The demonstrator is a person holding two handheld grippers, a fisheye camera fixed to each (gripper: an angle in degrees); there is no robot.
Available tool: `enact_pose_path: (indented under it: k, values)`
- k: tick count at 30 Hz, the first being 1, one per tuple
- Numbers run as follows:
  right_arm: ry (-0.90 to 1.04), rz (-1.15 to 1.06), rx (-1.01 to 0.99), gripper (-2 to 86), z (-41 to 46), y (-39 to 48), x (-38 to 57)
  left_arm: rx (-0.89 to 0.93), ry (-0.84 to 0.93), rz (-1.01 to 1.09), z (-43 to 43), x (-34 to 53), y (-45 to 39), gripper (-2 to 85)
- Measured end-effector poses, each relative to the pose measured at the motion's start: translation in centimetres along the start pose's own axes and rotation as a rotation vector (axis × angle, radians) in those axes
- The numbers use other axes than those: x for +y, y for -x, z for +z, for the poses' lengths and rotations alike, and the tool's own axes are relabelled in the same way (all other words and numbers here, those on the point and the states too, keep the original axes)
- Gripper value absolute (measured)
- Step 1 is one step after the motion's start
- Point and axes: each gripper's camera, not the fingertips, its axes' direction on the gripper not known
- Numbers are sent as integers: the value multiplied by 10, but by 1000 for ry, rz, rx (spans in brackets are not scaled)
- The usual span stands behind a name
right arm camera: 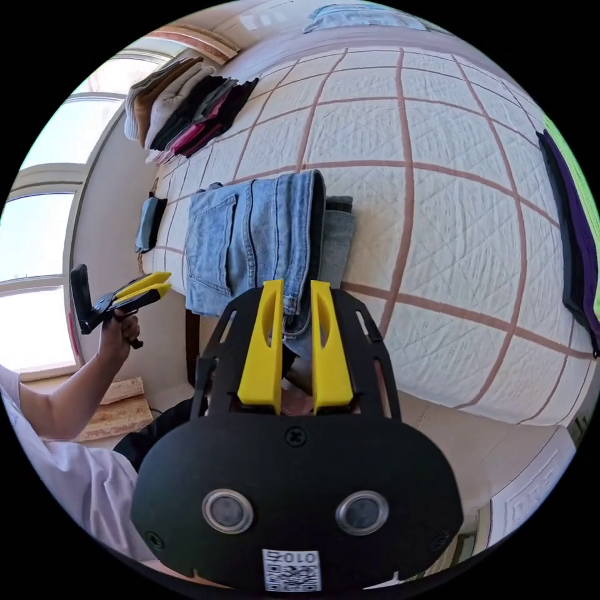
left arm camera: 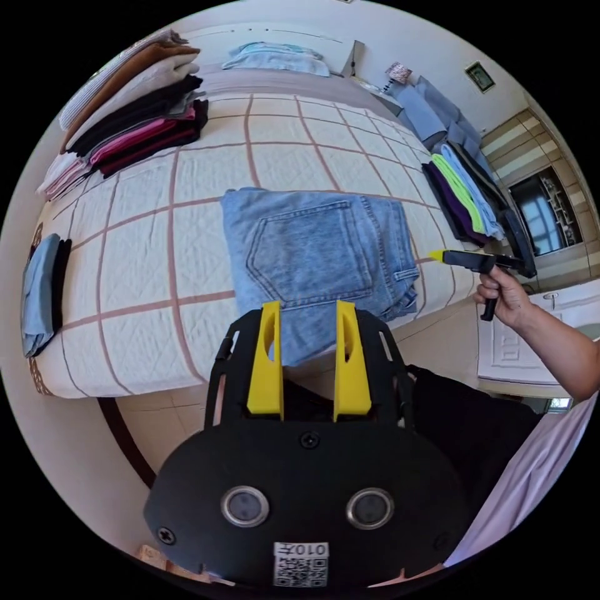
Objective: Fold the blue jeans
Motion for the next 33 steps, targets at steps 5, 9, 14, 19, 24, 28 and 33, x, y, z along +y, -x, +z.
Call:
enact_pose_path:
  k: [5, 9, 14, 19, 24, 28, 33]
  values:
    - [73, 42, 24, 63, 106, 4, -4, 66, 107, -97, 28, -36, 50, 144]
    - [91, -23, 25, 73, 131, 1, -5, 105, 81, -105, 18, -53, 61, 149]
    - [-75, 59, -78, 166, 157, -32, 4, 162, -44, -197, -18, -68, 96, 157]
    - [15, 19, -60, 168, 239, -45, -26, 272, 4, -192, -11, -114, 120, 156]
    - [34, 71, -146, 150, 322, -73, -34, 293, 78, -132, -8, -162, 121, 153]
    - [70, 124, -236, 127, 359, -77, -34, 351, 120, -115, -13, -194, 124, 151]
    - [56, 120, -141, 127, 427, -78, -30, 452, 129, -135, -42, -224, 132, 143]
